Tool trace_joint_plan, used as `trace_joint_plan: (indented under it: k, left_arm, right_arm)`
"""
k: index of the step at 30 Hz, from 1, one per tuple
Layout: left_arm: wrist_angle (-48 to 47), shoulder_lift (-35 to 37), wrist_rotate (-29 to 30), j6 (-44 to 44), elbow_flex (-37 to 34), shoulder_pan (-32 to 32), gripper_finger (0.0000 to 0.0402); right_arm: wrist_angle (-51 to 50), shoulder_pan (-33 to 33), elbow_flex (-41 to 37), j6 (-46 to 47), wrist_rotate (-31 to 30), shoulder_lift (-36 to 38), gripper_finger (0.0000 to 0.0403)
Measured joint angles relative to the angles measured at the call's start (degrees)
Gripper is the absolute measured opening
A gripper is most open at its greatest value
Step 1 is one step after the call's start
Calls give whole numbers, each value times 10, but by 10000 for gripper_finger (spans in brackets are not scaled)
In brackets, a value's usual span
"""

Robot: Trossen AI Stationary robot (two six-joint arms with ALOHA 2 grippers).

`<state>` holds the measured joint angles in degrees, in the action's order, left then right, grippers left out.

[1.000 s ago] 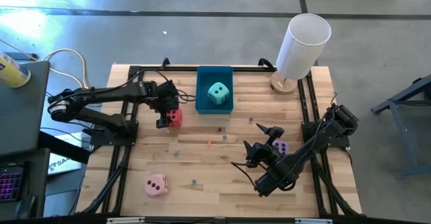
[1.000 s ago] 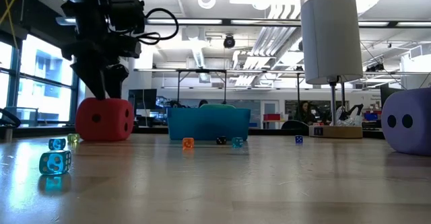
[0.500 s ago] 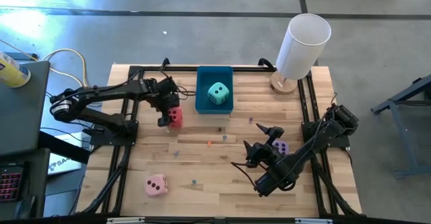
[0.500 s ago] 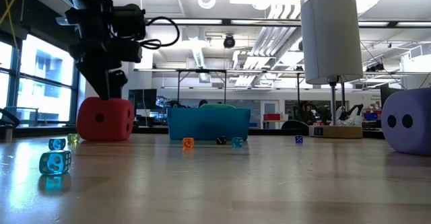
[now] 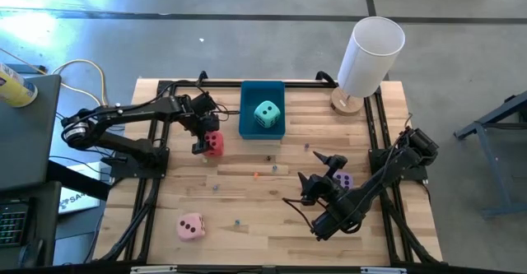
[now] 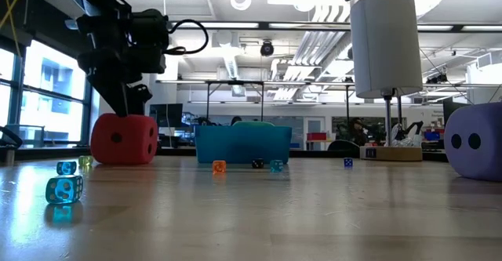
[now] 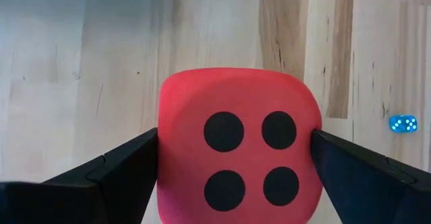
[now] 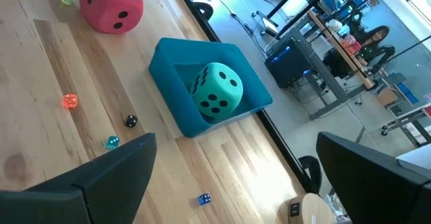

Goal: Pick & Place Dice
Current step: Put the red die into the blue bin

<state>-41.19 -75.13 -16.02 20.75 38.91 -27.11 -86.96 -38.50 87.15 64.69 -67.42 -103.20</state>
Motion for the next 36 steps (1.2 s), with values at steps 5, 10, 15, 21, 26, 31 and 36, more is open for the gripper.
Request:
trace_joint_plan:
  k: [5,10,15,21,26,31,36]
  left_arm:
    - [-1,-1,-8,0,0,-6,325]
    - [-2,-2,-33,7,-2,-24,292]
    - [0,-3,-47,8,-2,-29,275]
    - [10,-5,-76,8,-5,-28,270]
    - [11,-5,-85,13,-6,-28,270]
    - [10,-6,-102,17,-6,-26,269]
    - [9,-6,-104,20,-4,-21,269]
  right_arm:
    - [0,0,0,0,0,0,400]
    - [0,0,0,0,-1,0,400]
    - [0,0,0,0,0,0,400]
    - [0,0,0,0,-1,0,400]
    - [0,0,0,0,0,0,400]
    - [0,0,0,0,0,0,400]
    - [0,0,0,-1,-1,0,400]
